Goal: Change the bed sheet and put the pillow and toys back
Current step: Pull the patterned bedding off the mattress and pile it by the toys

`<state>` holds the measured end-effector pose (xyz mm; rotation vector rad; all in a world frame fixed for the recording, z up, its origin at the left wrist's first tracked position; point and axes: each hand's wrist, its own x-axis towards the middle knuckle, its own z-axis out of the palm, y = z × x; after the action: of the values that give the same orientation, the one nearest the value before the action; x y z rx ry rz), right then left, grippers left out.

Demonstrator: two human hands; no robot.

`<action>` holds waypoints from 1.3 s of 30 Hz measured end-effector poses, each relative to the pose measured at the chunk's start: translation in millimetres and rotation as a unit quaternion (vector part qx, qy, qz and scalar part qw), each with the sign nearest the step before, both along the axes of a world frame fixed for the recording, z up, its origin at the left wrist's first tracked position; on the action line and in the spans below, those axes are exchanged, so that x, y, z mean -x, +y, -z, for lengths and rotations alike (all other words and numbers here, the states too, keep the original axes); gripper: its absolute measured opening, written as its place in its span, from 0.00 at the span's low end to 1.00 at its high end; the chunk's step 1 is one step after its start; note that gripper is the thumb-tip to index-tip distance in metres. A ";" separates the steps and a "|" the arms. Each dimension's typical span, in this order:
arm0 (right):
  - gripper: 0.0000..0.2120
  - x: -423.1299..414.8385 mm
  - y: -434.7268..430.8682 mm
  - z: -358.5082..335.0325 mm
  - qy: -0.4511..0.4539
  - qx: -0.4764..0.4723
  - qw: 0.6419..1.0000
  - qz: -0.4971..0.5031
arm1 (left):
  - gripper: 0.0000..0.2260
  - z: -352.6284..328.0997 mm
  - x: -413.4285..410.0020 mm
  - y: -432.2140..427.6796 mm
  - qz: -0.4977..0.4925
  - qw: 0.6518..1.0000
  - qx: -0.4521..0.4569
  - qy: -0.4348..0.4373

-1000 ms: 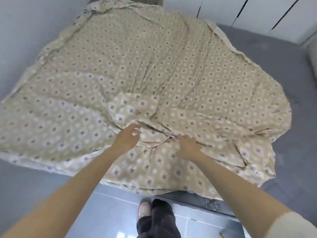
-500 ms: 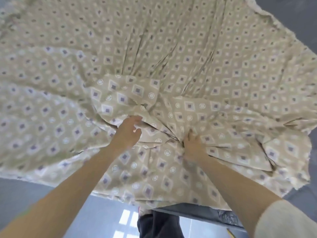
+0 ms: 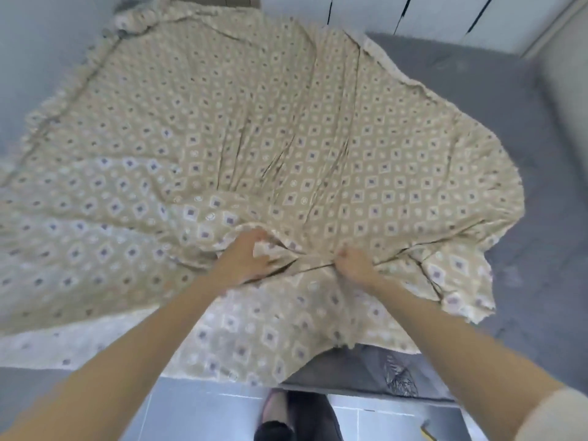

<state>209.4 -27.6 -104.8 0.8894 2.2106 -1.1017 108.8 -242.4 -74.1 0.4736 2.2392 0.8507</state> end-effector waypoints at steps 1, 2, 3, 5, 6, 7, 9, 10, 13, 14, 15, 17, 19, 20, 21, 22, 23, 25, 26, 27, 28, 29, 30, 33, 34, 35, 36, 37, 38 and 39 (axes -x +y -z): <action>0.12 0.8 -0.9 -21.0 0.020 0.031 0.998 0.044 | 0.24 -13.2 -2.2 1.6 0.017 1.000 -0.005 -0.001; 0.16 1.4 -5.2 -43.3 0.036 0.069 0.995 0.067 | 0.28 -26.4 -3.7 3.4 0.034 0.999 -0.003 -0.003; 0.17 2.2 -11.6 -62.8 0.050 0.099 0.991 0.073 | 0.32 -37.1 -5.7 4.8 0.049 0.999 0.003 0.002; 0.17 -5.3 -28.3 -105.9 0.072 0.133 0.985 0.085 | 0.38 -64.0 -14.6 6.4 0.093 0.995 0.018 0.028; 0.17 -5.2 -35.9 -119.5 0.077 0.145 0.981 0.106 | 0.39 -72.0 -15.9 7.2 0.109 0.993 0.023 0.039; 0.17 -9.2 -42.9 -133.2 0.086 0.151 0.975 0.135 | 0.40 -81.7 -20.4 7.7 0.120 0.992 0.018 0.045; 0.15 -25.7 -55.1 -162.1 0.107 0.194 0.954 0.202 | 0.38 -107.0 -34.3 6.5 0.119 0.992 0.003 0.037; 0.15 -30.7 -59.1 -173.2 0.116 0.221 0.940 0.232 | 0.37 -116.0 -38.2 5.7 0.119 0.992 0.006 0.036; 0.14 -47.4 -62.1 -207.9 0.157 0.298 0.890 0.306 | 0.38 -142.3 -47.4 0.6 0.168 0.982 0.015 0.087; 0.15 -53.5 -61.2 -219.0 0.174 0.330 0.866 0.334 | 0.40 -148.9 -49.9 -2.6 0.189 0.977 0.028 0.097; 0.16 -61.4 -60.2 -235.1 0.192 0.358 0.838 0.364 | 0.43 -158.5 -53.8 -6.4 0.208 0.972 0.039 0.103; 0.15 -66.6 -57.2 -256.1 0.223 0.409 0.782 0.413 | 0.51 -165.4 -54.6 -9.6 0.213 0.972 0.031 0.089; 0.12 -73.4 -61.9 -278.8 0.249 0.440 0.736 0.451 | 0.60 -175.2 -61.6 -8.0 0.207 0.972 -0.028 0.108; 0.11 -76.4 -68.3 -288.7 0.263 0.444 0.724 0.458 | 0.64 -179.2 -65.8 -5.8 0.192 0.972 -0.054 0.123; 0.10 -82.6 -72.9 -298.7 0.278 0.430 0.721 0.467 | 0.66 -184.2 -70.6 -2.3 0.170 0.973 -0.077 0.133; 0.11 -84.9 -76.9 -307.3 0.285 0.424 0.722 0.467 | 0.66 -188.5 -75.6 1.9 0.146 0.975 -0.106 0.130; 0.12 -89.9 -79.2 -317.0 0.292 0.404 0.731 0.466 | 0.65 -191.6 -79.9 6.4 0.124 0.975 -0.140 0.117; 0.15 -97.2 -73.6 -328.8 0.305 0.407 0.729 0.458 | 0.60 -196.2 -88.0 16.0 0.092 0.973 -0.199 0.069; 0.17 -100.3 -70.0 -336.1 0.303 0.401 0.741 0.444 | 0.52 -197.8 -92.2 20.5 0.082 0.973 -0.209 0.045; 0.16 -109.4 -66.6 -343.9 0.309 0.400 0.738 0.447 | 0.40 -200.7 -101.2 25.8 0.070 0.975 -0.211 0.030; 0.16 -112.9 -63.5 -349.1 0.319 0.420 0.714 0.461 | 0.26 -202.7 -107.7 30.0 0.041 0.977 -0.207 0.024; 0.16 -123.1 -59.7 -354.9 0.348 0.402 0.708 0.465 | 0.16 -206.6 -120.1 34.8 -0.014 0.980 -0.200 0.017; 0.15 -131.8 -55.7 -356.9 0.356 0.403 0.691 0.483 | 0.10 -208.9 -129.4 39.6 -0.074 0.977 -0.199 0.005; 0.14 -159.2 -42.7 -357.8 0.373 0.398 0.666 0.509 | 0.15 -230.3 -151.0 47.4 -0.188 0.946 -0.234 -0.121; 0.14 -169.6 -40.4 -360.2 0.377 0.407 0.661 0.505 | 0.15 -241.2 -157.8 51.3 -0.201 0.927 -0.266 -0.173; 0.14 -181.9 -38.5 -360.7 0.385 0.414 0.655 0.501 | 0.14 -253.6 -165.7 54.6 -0.207 0.908 -0.296 -0.211; 0.15 -191.6 -33.3 -358.5 0.389 0.415 0.657 0.495 | 0.11 -264.0 -173.3 58.5 -0.206 0.893 -0.323 -0.235; 0.18 -199.2 -25.8 -354.7 0.387 0.401 0.669 0.492 | 0.08 -276.4 -182.5 61.9 -0.200 0.883 -0.343 -0.250; 0.20 -205.7 -18.1 -350.9 0.388 0.394 0.673 0.491 | 0.05 -288.8 -192.5 65.3 -0.189 0.875 -0.360 -0.263; 0.19 -211.3 -11.2 -348.6 0.380 0.386 0.687 0.484 | 0.04 -300.4 -200.9 68.8 -0.174 0.868 -0.376 -0.274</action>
<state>420.7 -38.8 243.8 1.3293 1.2365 -3.0545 309.8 -173.5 226.4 0.1197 1.4179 1.8079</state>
